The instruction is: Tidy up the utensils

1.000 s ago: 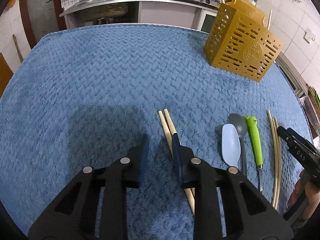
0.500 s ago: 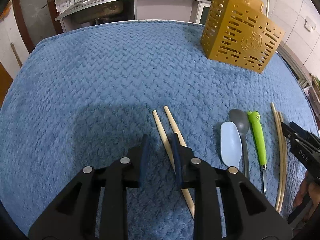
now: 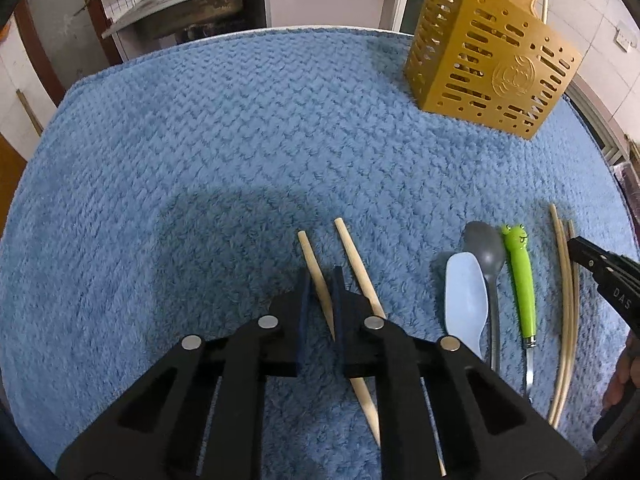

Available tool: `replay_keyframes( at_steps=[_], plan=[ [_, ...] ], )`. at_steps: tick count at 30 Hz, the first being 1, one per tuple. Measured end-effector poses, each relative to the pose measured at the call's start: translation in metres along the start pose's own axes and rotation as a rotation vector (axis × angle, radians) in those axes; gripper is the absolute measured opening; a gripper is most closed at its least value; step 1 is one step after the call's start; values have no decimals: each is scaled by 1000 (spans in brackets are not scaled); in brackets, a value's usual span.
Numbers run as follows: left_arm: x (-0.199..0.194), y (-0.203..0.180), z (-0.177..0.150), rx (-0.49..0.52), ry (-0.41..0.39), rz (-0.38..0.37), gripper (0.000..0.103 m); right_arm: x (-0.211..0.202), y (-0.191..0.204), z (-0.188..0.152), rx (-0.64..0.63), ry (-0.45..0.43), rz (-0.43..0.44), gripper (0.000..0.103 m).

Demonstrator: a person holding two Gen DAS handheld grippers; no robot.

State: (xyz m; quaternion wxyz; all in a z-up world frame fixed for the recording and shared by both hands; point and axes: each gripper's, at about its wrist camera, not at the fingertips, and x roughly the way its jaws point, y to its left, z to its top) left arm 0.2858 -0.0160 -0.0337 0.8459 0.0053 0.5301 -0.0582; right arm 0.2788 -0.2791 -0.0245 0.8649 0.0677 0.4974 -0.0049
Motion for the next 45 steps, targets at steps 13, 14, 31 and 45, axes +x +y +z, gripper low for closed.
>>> replay_keyframes(
  at_steps=[13, 14, 31, 45],
  plan=[
    [-18, 2, 2, -9, -16, -41, 7, -19, -14, 2, 42, -58, 67, 6],
    [-19, 3, 2, -11, -17, -43, 7, -20, -15, 2, 43, -62, 70, 6],
    [-37, -1, 4, 2, -47, -94, 7, -31, -23, 7, 66, -116, 123, 6],
    [-92, -17, 15, 59, -216, -138, 5, -73, -22, 16, 49, -248, 142, 6]
  ],
)
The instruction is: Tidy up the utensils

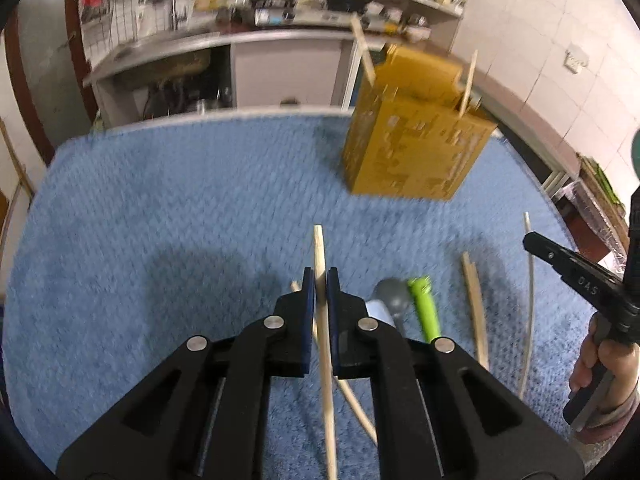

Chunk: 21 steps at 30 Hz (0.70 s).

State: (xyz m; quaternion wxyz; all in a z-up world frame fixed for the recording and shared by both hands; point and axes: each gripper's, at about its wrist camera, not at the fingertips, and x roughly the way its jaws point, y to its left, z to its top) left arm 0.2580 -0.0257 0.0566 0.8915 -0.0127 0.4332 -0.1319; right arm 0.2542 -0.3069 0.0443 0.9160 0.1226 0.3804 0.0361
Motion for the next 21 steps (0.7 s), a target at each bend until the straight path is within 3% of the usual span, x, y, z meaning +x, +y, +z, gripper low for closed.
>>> replay_keyframes(
  at_steps=[8, 21],
  plan=[
    [-31, -20, 20, 53, -178, 7, 5, -27, 15, 17, -59, -134, -35, 6],
    [-37, -42, 58, 69, -302, -13, 5, -55, 22, 62, -87, -305, -45, 6]
  ],
)
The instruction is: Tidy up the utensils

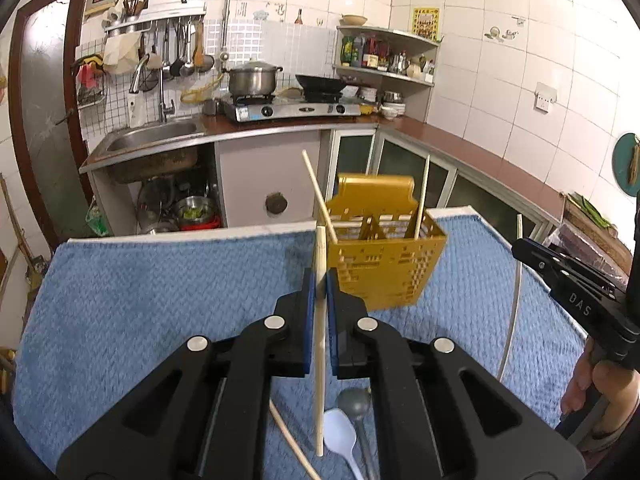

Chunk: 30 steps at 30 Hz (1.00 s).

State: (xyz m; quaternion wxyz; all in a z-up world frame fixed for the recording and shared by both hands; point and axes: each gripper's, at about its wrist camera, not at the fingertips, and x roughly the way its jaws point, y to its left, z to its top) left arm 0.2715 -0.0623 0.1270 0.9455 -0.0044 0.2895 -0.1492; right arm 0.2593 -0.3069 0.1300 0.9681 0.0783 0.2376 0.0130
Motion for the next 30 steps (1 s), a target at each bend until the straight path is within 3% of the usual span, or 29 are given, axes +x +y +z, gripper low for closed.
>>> replay_keyframes(
  at_steps=[7, 17, 30],
  plan=[
    [1, -12, 40, 21, -79, 9, 5, -2, 0, 41, -11, -88, -5, 6],
    [12, -25, 123, 11, -214, -8, 5, 7, -2, 114, 15, -219, 9, 6],
    [46, -52, 151, 43, -397, -17, 5, 54, 14, 141, 1, -419, -3, 6]
  ],
)
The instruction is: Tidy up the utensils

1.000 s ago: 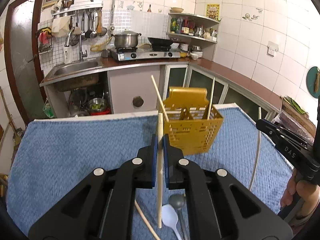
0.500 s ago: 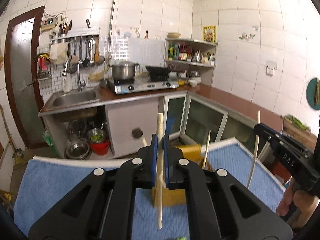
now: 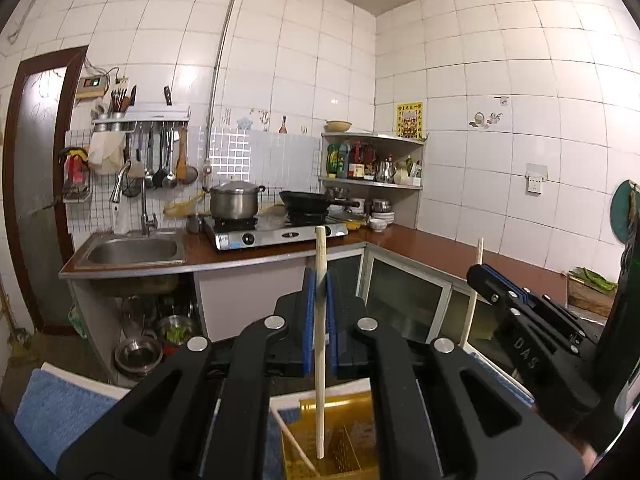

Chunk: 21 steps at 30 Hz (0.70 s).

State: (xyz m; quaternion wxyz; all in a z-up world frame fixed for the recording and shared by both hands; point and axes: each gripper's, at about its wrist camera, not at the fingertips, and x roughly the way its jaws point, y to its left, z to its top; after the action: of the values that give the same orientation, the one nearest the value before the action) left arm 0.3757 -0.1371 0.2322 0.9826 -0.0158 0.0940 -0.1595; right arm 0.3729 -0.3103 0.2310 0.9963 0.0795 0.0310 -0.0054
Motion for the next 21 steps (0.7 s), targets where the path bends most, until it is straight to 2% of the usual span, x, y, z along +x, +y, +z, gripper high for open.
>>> replay_keyframes(
  at_steps=[4, 7, 14, 21],
  plan=[
    [20, 2, -21, 2, 0, -11, 5, 12, 5, -18, -33, -48, 18, 6],
    [31, 9, -43, -2, 27, -10, 5, 16, 6, -34, -47, -48, 25, 6],
    [49, 26, -86, -27, 113, -12, 5, 28, 2, -73, -60, 40, 42, 6],
    [56, 33, -112, -28, 179, 12, 5, 33, -9, -106, -47, 124, 43, 6]
  ],
)
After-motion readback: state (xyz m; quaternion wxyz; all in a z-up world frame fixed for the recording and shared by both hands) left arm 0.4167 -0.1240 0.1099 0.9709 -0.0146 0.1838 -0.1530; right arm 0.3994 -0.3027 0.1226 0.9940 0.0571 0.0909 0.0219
